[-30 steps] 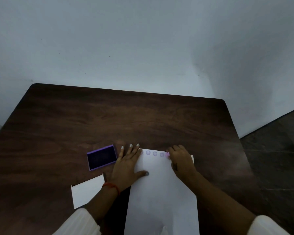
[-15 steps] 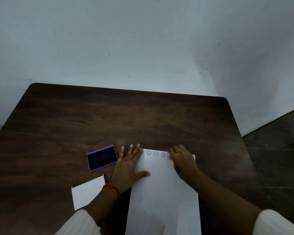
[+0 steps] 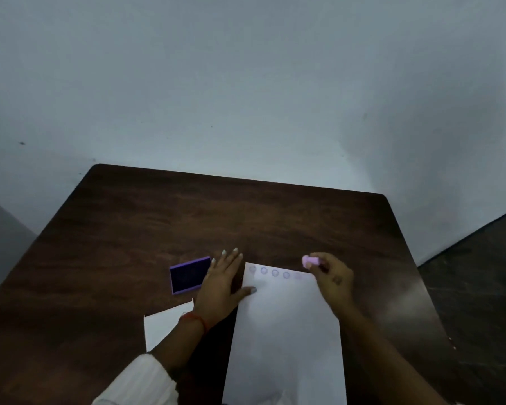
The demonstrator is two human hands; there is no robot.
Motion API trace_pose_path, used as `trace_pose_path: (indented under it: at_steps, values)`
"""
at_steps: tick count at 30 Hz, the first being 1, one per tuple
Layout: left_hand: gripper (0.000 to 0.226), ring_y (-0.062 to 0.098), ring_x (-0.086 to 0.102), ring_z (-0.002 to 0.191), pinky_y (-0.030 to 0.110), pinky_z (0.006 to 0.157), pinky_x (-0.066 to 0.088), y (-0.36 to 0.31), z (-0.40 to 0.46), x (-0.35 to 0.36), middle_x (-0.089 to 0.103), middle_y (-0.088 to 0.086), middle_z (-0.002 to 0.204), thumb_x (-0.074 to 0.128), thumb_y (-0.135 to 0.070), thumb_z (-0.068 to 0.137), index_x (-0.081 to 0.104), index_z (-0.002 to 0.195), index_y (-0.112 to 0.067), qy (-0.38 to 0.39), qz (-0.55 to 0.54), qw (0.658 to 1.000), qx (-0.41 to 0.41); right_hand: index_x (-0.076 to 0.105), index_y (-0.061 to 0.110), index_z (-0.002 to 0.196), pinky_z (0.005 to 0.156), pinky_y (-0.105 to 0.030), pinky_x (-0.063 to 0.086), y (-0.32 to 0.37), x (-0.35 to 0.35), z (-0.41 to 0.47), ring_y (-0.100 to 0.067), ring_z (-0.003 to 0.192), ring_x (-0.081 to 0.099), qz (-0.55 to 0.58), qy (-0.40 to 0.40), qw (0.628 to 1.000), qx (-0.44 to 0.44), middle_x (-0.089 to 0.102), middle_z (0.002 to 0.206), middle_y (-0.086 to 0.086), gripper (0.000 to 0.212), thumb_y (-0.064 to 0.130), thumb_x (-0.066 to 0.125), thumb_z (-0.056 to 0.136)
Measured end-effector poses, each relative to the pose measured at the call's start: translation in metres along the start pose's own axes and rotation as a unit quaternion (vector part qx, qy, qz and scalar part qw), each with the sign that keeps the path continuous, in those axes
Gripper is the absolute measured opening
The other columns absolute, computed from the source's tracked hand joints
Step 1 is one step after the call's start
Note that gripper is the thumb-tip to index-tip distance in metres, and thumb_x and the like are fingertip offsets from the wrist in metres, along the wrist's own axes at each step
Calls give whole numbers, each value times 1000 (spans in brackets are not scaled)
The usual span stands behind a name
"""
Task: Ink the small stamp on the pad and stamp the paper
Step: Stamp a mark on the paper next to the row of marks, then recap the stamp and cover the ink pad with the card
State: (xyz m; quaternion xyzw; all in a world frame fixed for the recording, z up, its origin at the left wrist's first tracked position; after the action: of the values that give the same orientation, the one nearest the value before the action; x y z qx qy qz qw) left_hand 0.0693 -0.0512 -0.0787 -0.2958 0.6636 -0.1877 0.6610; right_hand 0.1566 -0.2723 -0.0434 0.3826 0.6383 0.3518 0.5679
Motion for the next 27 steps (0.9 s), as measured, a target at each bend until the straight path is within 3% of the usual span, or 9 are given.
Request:
trace_pose_path:
  at_steps: [2, 5, 7, 9, 11, 14, 22, 27]
  values:
    - [75, 16, 13, 144, 36, 115, 21, 6, -16, -12, 22, -5, 155, 68, -36, 79, 28, 141, -25, -48, -55, 997, -31, 68, 13, 92, 64, -25, 55, -16, -1, -13, -21, 82, 67, 185, -8, 977, 110, 70, 86, -6, 13, 5, 65, 83]
    - [73, 22, 31, 138, 36, 111, 30, 18, -42, -16, 37, 1, 149, 74, -25, 76, 36, 138, -21, -69, -62, 992, -80, 64, 0, 96, 60, -22, 61, -30, 17, -40, -17, 69, 71, 423, 56, 869, 250, 74, 77, -7, 14, -1, 53, 88]
    - [71, 24, 38, 132, 35, 110, 32, 23, -54, -11, 44, 6, 143, 76, -22, 74, 41, 136, -18, -72, -44, 992, -97, 68, 1, 86, 58, -23, 61, -40, 29, -62, -14, 65, 73, 499, 87, 810, 296, 77, 73, -6, 20, 0, 49, 90]
    - [69, 25, 41, 129, 34, 109, 33, 26, -62, -7, 49, 8, 139, 76, -19, 73, 44, 133, -14, -74, -29, 990, -114, 72, 2, 81, 58, -26, 61, -48, 37, -80, -17, 67, 73, 538, 107, 773, 319, 77, 76, -10, 22, 2, 52, 88]
    - [65, 26, 43, 127, 34, 108, 34, 28, -64, -5, 51, 10, 137, 76, -18, 74, 47, 132, -12, -72, -17, 990, -123, 72, 2, 82, 58, -27, 61, -51, 42, -91, -19, 69, 74, 536, 121, 768, 328, 77, 79, -11, 13, 5, 60, 80]
    - [58, 27, 46, 124, 35, 107, 35, 26, -63, -4, 54, 11, 133, 74, -17, 76, 50, 128, -12, -72, -1, 990, -123, 73, 3, 83, 59, -27, 61, -55, 47, -96, -20, 71, 74, 527, 130, 774, 327, 77, 80, -12, 18, 10, 65, 68]
    - [30, 28, 53, 110, 35, 98, 42, 22, -59, -8, 61, 14, 117, 67, -18, 82, 65, 109, -7, -84, -14, 988, -126, 69, 3, 93, 63, -26, 62, -58, 49, -97, -19, 73, 74, 515, 130, 785, 318, 77, 82, -10, 15, 7, 57, 84]
    - [24, 26, 56, 108, 29, 94, 41, 17, -58, -12, 63, 12, 114, 65, -19, 84, 65, 105, -8, -79, -48, 988, -127, 65, 1, 102, 67, -26, 62, -53, 48, -96, -20, 76, 73, 497, 129, 803, 303, 75, 90, -12, 27, 8, 64, 75]
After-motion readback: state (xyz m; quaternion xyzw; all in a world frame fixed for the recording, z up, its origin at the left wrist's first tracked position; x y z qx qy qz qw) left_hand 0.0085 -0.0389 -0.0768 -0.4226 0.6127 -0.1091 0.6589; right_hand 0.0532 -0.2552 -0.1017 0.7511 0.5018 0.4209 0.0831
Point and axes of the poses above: each hand's wrist, its own z-axis towards the middle knuckle, its own x-axis out of the palm, y = z × x, the point moved 5 cm from there along z, towards the middle knuckle
